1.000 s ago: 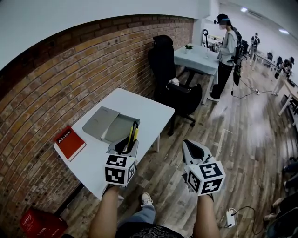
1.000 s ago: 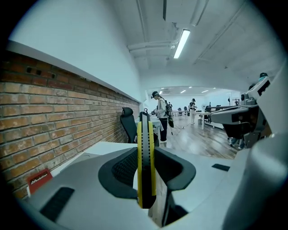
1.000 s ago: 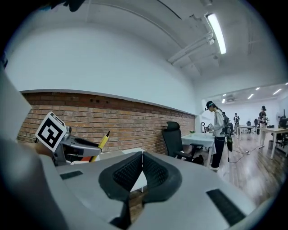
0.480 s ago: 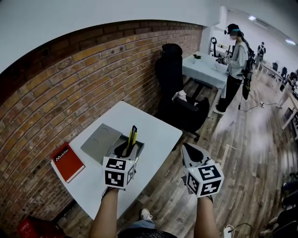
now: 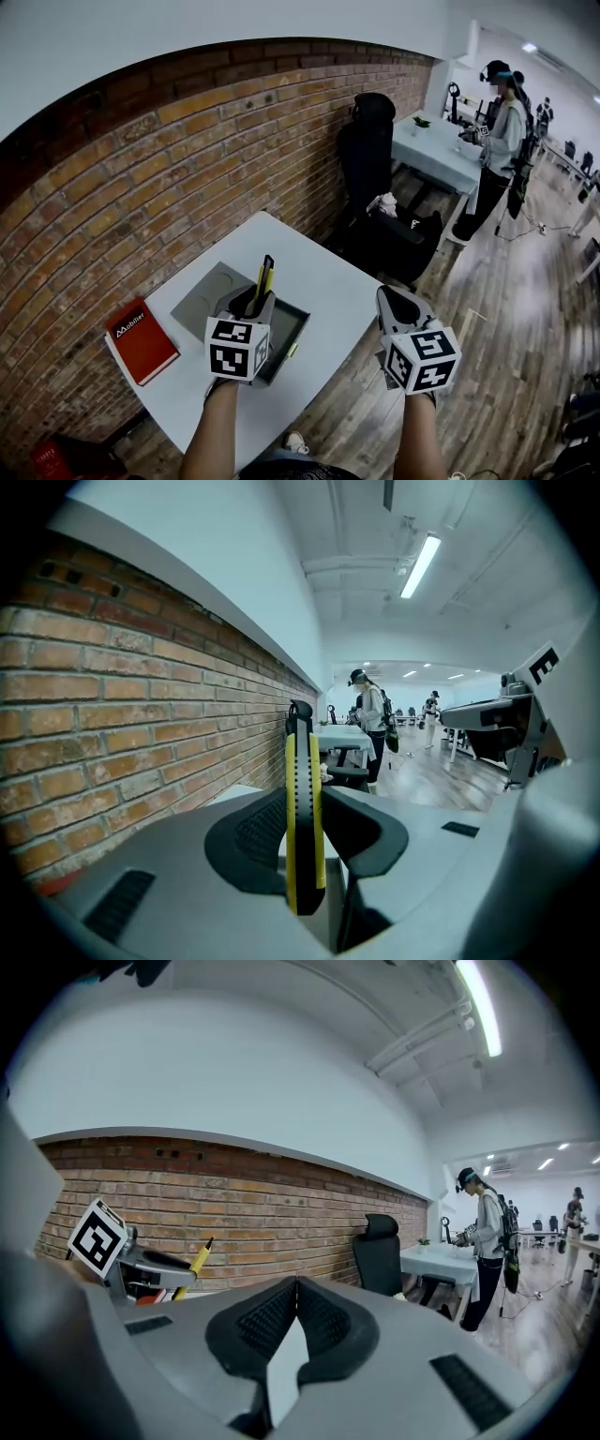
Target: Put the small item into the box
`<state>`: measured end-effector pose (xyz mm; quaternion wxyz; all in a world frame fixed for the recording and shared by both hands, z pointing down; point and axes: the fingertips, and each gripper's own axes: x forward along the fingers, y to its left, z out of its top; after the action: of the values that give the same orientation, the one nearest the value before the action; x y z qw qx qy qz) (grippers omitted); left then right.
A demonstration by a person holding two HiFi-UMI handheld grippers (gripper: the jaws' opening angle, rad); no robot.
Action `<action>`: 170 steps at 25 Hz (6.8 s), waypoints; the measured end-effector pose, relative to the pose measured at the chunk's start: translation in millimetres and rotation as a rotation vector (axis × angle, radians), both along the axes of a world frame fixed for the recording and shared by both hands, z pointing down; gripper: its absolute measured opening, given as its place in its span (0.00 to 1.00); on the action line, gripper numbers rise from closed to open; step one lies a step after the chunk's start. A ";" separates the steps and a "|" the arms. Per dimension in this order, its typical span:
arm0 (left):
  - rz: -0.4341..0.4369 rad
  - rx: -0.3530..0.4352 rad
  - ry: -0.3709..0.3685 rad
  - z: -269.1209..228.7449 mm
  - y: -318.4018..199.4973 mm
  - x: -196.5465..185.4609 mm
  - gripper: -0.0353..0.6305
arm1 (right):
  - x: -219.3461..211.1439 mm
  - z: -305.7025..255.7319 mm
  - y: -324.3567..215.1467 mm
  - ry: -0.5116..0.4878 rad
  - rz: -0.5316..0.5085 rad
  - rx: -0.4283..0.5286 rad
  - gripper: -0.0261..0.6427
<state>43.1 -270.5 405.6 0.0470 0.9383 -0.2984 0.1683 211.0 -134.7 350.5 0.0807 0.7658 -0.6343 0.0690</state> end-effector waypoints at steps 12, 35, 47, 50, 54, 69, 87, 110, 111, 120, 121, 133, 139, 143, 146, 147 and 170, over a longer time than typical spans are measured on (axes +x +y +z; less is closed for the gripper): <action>-0.103 -0.020 0.002 12.8 -51.3 -35.6 0.25 | -32.2 8.9 -75.0 0.007 -0.130 -0.018 0.07; -0.539 -0.020 -0.018 9.4 -72.0 -66.1 0.25 | -42.3 16.7 -187.3 -0.026 -0.614 0.001 0.07; -0.745 -0.056 -0.058 26.1 -44.3 -100.7 0.25 | -75.4 20.4 -205.0 -0.029 -0.829 -0.012 0.07; -0.756 -0.069 -0.061 30.6 -39.9 -104.6 0.25 | -82.4 21.3 -204.0 -0.028 -0.852 -0.012 0.07; -0.746 -0.076 -0.086 34.8 -36.8 -107.1 0.25 | -90.1 23.2 -201.1 -0.028 -0.868 -0.013 0.07; -0.552 -0.219 -0.255 93.2 -26.6 -87.8 0.25 | -110.7 30.7 -191.5 -0.033 -0.869 -0.029 0.07; -0.307 -0.338 -0.451 153.5 -29.6 -59.1 0.25 | -102.0 41.0 -184.6 -0.030 -0.809 -0.051 0.07; -0.055 -0.476 -0.693 229.5 -26.0 -37.4 0.25 | -75.1 47.3 -181.0 -0.008 -0.721 -0.069 0.07; -0.047 -0.482 -0.706 232.5 -25.6 -37.9 0.25 | -73.8 47.3 -180.9 -0.006 -0.717 -0.070 0.07; 0.008 -0.489 -0.793 248.2 -30.0 -30.2 0.25 | -47.6 52.5 -177.8 -0.011 -0.660 -0.080 0.07; 0.012 -0.493 -0.800 250.2 -29.7 -30.1 0.25 | -45.0 53.1 -177.3 -0.011 -0.654 -0.082 0.07; 0.047 -0.514 -0.849 261.7 -25.0 -32.0 0.25 | -38.1 55.0 -176.3 -0.012 -0.631 -0.090 0.07; 0.055 -0.540 -0.825 265.8 -27.1 -32.0 0.25 | -39.2 58.5 -176.7 -0.009 -0.635 -0.099 0.07; 0.074 -0.527 -0.859 265.9 -25.7 -32.2 0.25 | -40.0 58.9 -177.0 -0.009 -0.637 -0.104 0.07; 0.074 -0.523 -0.852 263.0 -25.0 -30.8 0.25 | -41.4 56.8 -177.4 -0.009 -0.642 -0.102 0.07; 0.071 -0.525 -0.849 262.4 -24.7 -30.8 0.25 | -41.7 56.6 -177.3 -0.008 -0.643 -0.101 0.07; 0.032 -0.499 -0.827 251.8 -28.0 -34.8 0.34 | -40.2 57.8 -171.8 -0.004 -0.652 -0.107 0.07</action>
<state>8.2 -298.5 657.4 0.1455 0.7572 -0.2281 0.5945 170.9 -306.4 408.2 0.1374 0.5170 -0.8416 0.0745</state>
